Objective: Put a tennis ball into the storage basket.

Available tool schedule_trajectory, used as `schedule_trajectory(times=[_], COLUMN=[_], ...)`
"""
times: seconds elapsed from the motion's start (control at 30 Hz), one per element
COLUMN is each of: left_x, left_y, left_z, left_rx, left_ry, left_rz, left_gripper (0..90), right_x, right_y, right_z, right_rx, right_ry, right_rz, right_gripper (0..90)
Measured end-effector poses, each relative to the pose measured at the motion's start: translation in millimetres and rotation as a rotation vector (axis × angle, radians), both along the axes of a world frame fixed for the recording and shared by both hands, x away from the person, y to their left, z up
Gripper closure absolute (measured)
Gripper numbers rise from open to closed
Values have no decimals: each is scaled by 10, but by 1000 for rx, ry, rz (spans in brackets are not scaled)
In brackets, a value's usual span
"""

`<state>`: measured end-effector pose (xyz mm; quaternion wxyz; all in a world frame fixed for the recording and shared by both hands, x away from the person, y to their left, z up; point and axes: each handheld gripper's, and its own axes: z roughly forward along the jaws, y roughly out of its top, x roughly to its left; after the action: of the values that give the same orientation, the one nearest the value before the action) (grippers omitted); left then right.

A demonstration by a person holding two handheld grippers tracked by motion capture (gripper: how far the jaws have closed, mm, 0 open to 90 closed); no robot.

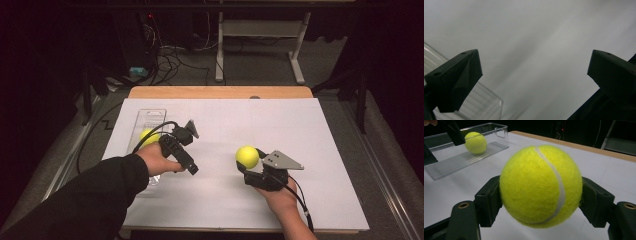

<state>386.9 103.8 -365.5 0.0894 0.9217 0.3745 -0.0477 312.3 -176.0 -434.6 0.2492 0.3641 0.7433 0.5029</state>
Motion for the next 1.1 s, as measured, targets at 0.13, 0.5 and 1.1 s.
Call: schedule_trajectory(times=[0.13, 0.5, 1.1], left_x=[-5, -47, -59], left_y=[-2, -71, -185], left_z=[1, 22, 143], left_rx=[4, -1, -21], left_ry=[3, 1, 1], left_rz=[-6, -29, -50], left_gripper=[4, 5, 0], right_x=[-39, -118, -167], right_y=[57, 196, 315], right_z=[8, -142, -279], right_rx=[2, -36, -79], right_ry=[-7, 18, 48], right_rz=[21, 57, 101], right_gripper=[271, 270, 270])
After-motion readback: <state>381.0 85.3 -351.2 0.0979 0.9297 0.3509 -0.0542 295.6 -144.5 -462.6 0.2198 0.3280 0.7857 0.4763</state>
